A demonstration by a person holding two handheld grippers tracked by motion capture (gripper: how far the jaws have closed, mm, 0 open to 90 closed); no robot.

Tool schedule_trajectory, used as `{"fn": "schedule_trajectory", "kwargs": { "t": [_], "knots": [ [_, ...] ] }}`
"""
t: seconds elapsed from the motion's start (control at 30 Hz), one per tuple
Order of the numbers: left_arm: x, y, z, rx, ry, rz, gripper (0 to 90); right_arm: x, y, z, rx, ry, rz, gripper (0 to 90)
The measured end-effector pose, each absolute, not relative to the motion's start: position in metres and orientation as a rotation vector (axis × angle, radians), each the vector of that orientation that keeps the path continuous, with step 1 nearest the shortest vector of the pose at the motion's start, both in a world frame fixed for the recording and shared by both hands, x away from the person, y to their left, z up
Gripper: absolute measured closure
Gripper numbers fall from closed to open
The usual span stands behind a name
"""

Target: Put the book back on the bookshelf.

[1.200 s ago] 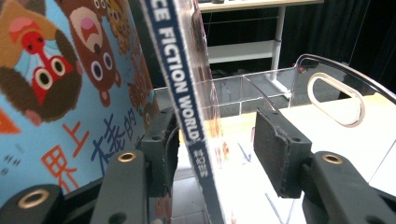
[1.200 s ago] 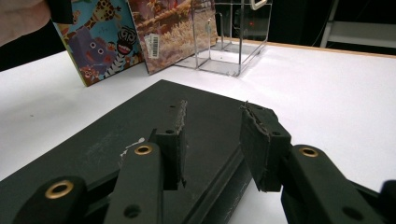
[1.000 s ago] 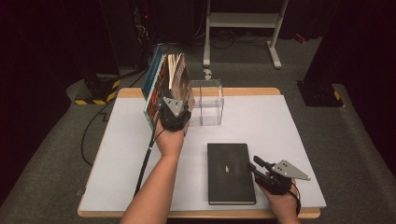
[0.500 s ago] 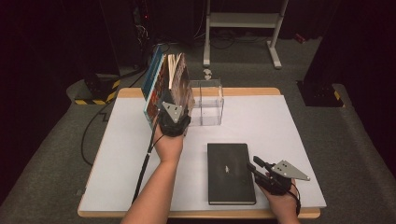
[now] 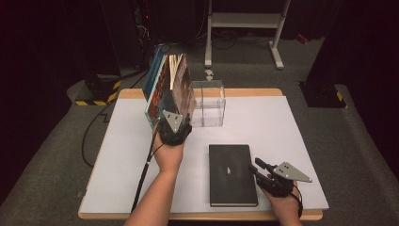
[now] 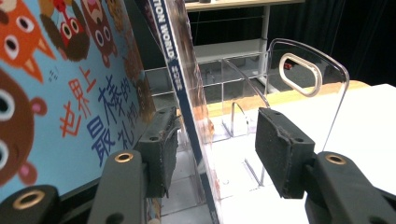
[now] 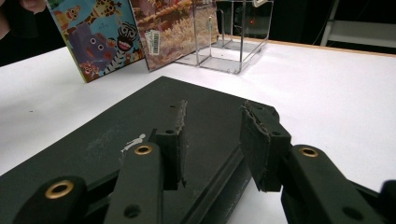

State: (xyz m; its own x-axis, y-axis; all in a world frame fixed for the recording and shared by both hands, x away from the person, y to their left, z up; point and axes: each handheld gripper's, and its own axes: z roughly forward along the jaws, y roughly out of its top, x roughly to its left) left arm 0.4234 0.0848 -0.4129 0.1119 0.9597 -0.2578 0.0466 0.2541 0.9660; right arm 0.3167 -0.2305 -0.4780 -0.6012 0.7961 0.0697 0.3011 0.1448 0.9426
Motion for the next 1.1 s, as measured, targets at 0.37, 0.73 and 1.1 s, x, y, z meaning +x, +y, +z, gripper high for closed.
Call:
{"fn": "schedule_trajectory", "kwargs": {
  "t": [0.37,0.73,1.1],
  "knots": [
    [0.406,0.090,-0.426,1.136,1.246,0.865,46.7,0.317,-0.230,-0.479,1.049,1.981,1.457,60.9],
    [0.390,0.092,-0.446,1.193,1.243,0.766,43.6,0.316,-0.229,-0.479,1.048,1.987,1.452,60.9],
    [0.372,0.089,-0.465,1.295,1.203,0.689,42.1,0.317,-0.229,-0.480,1.045,1.992,1.448,60.9]
  ]
}}
